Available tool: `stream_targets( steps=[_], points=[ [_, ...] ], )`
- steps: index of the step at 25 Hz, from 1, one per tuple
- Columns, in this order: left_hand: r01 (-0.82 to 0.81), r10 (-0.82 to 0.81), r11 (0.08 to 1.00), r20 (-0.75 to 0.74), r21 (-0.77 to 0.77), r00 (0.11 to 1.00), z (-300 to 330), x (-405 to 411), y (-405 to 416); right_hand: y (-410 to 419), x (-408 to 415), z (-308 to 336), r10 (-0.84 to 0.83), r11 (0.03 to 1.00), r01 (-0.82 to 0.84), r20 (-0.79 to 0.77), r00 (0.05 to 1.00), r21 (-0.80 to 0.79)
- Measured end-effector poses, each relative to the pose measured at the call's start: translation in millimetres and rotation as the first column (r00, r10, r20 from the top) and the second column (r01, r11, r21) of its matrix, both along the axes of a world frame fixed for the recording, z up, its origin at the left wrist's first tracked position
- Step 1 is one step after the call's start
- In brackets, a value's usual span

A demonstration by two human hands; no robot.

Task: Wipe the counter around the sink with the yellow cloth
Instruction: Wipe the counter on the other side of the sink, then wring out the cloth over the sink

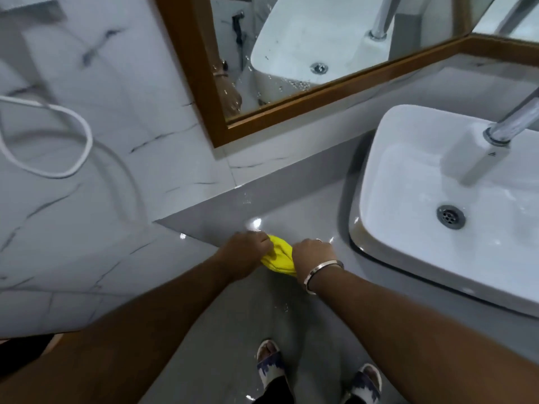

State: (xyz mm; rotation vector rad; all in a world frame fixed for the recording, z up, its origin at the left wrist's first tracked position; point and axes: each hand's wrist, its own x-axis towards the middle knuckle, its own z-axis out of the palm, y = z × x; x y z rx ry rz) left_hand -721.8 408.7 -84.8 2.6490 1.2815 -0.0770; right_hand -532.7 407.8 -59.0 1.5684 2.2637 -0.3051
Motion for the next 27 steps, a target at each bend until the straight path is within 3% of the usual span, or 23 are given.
stream_targets(
  steps=[2,5,6,7,8,9,10,12,15,17,19,21,23,24,25,26,27],
  points=[
    [0.016,-0.015,1.0,0.062,-0.006,0.998,16.2,-2.9,6.1,1.1,5.6,18.5,-0.057,0.983,0.042,-0.079,0.995,-0.178],
    [0.002,-0.011,0.999,0.179,0.047,0.984,59.0,5.8,19.0,6.3,31.2,67.5,-0.361,0.852,0.21,-0.247,0.899,-0.479],
    [-0.017,-0.004,0.994,0.196,0.105,0.981,75.8,14.2,23.9,6.4,44.5,85.6,-0.538,0.747,0.271,-0.313,0.783,-0.607],
    [-0.065,0.018,0.978,0.227,0.201,0.974,90.7,25.0,26.6,6.2,59.7,100.9,-0.733,0.573,0.279,-0.329,0.596,-0.771],
    [-0.121,0.042,0.949,0.265,0.291,0.963,104.7,38.1,25.6,6.3,78.5,112.8,-0.891,0.349,0.2,-0.258,0.375,-0.915],
    [-0.14,0.029,0.922,0.295,0.362,0.955,115.9,53.9,22.9,6.5,101.2,126.8,-0.966,0.171,0.07,-0.153,0.211,-0.983],
    [-0.111,-0.022,0.904,0.304,0.413,0.952,123.2,69.6,17.6,7.6,122.4,137.9,-0.988,0.067,-0.055,-0.074,0.138,-0.996],
    [-0.027,-0.126,0.89,0.302,0.456,0.945,129.2,116.5,8.9,11.0,168.0,157.9,-0.984,-0.005,-0.233,-0.037,0.175,-0.973],
    [-0.017,-0.206,0.878,0.409,0.479,0.889,139.7,209.0,12.2,13.3,228.0,176.3,-0.932,-0.049,-0.334,-0.078,0.355,-0.941],
    [0.062,-0.316,0.858,0.428,0.511,0.847,149.4,267.7,28.4,19.6,265.5,187.5,-0.875,-0.036,-0.311,-0.12,0.469,-0.95],
    [0.131,-0.335,0.862,0.355,0.49,0.873,163.2,308.3,49.4,34.0,299.5,194.9,-0.836,-0.005,-0.212,-0.113,0.537,-0.977],
    [0.156,-0.21,0.937,0.15,0.313,0.966,182.8,342.3,67.9,51.0,330.7,197.9,-0.818,0.001,-0.042,-0.025,0.574,-0.999],
    [0.113,-0.098,0.989,-0.157,0.091,0.983,194.7,379.5,79.5,65.7,359.3,191.2,-0.799,0.051,0.168,0.061,0.599,-0.985],
    [0.072,-0.061,0.997,-0.242,0.034,0.968,196.2,395.4,82.6,71.9,367.8,183.6,-0.753,0.204,0.275,0.028,0.657,-0.94],
    [0.021,-0.024,1.0,-0.288,-0.011,0.957,193.2,409.2,84.7,76.9,373.8,174.4,-0.644,0.458,0.333,-0.049,0.764,-0.824],
    [-0.037,0.014,0.997,-0.3,-0.069,0.954,188.3,422.6,84.6,79.3,378.0,165.8,-0.475,0.709,0.308,-0.106,0.874,-0.634],
    [-0.1,0.056,0.986,-0.298,-0.135,0.953,181.4,430.9,84.5,79.5,379.9,157.8,-0.286,0.886,0.209,-0.133,0.949,-0.414]
  ],
)
